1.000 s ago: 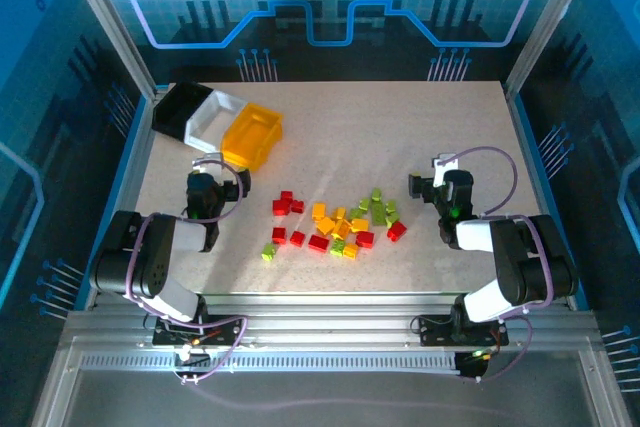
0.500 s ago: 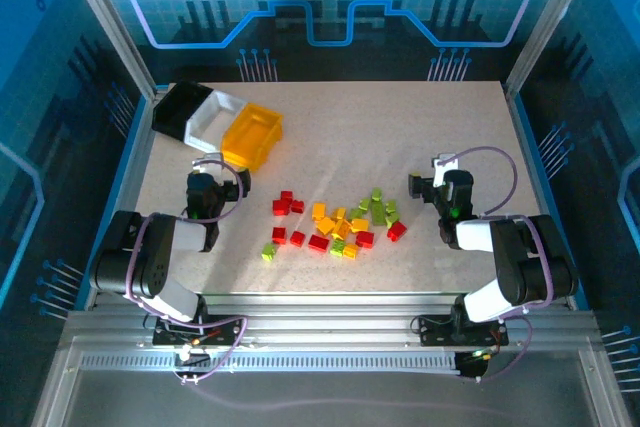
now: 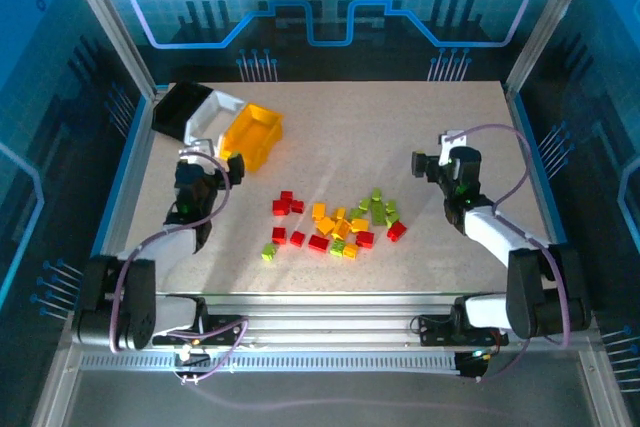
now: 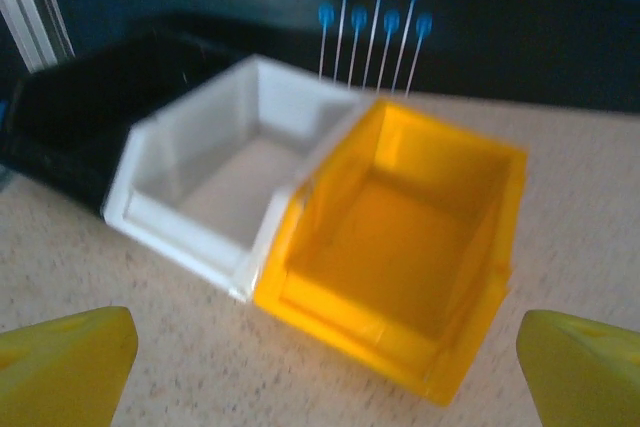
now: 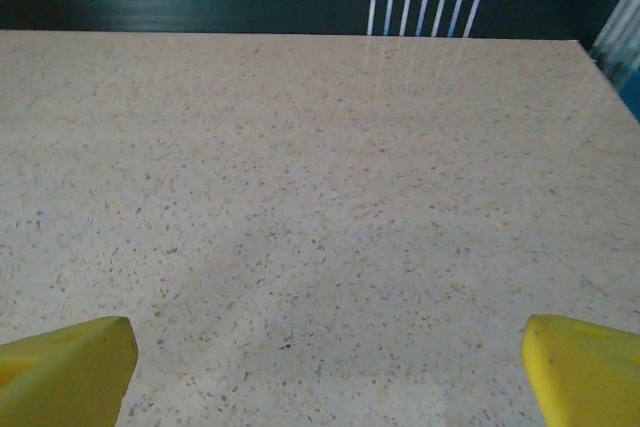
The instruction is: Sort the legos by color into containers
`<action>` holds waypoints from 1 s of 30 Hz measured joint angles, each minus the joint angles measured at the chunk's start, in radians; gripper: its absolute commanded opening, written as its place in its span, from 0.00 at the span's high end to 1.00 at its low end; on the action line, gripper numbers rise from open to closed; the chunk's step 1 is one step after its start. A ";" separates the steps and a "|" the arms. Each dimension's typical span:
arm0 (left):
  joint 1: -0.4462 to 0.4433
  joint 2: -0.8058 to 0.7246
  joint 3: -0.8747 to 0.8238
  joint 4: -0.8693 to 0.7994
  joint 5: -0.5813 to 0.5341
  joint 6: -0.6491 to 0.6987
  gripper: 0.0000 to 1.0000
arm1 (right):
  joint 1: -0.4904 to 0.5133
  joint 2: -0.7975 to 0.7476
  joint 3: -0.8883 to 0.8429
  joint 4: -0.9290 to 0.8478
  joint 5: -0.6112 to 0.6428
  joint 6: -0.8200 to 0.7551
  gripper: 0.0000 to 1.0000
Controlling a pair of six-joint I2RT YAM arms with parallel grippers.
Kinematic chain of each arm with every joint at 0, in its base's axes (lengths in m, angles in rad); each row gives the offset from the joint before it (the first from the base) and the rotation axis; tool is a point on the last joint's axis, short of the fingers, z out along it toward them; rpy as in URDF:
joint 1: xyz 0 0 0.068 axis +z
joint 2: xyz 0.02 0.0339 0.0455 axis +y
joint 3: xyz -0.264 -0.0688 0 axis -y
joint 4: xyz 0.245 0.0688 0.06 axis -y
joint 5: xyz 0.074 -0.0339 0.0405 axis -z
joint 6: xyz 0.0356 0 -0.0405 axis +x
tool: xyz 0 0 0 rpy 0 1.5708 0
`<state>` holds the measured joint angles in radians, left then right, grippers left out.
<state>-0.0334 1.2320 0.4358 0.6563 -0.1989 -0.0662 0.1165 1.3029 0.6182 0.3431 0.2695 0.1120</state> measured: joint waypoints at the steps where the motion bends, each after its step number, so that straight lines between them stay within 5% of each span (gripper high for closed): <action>1: 0.000 -0.029 0.002 0.001 -0.010 -0.025 0.01 | 0.022 -0.011 0.017 -0.035 0.045 0.018 0.00; 6: 0.015 -0.068 0.028 -0.019 -0.022 -0.200 0.01 | 0.053 -0.017 0.139 -0.287 0.188 0.279 0.00; 10: 0.021 -0.092 0.126 -0.151 -0.001 -0.334 0.01 | -0.056 0.006 0.230 -0.426 0.077 0.494 0.02; 13: 0.024 -0.107 0.196 -0.214 0.040 -0.412 0.01 | -0.047 0.034 0.233 -0.456 0.012 0.562 0.02; 23: 0.042 -0.108 0.244 -0.334 0.141 -0.655 0.01 | 0.369 0.295 0.541 -0.591 -0.080 0.684 0.06; 26: 0.045 -0.091 0.276 -0.410 0.149 -0.656 0.09 | 0.469 0.420 0.697 -0.636 -0.078 0.724 0.07; 30: 0.047 0.098 0.541 -0.621 0.161 -0.560 0.13 | 0.512 0.557 0.869 -0.703 -0.076 0.768 0.07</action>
<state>0.0139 1.3296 0.9771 0.0353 -0.0380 -0.6258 0.6289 1.8603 1.4872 -0.3595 0.1940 0.8803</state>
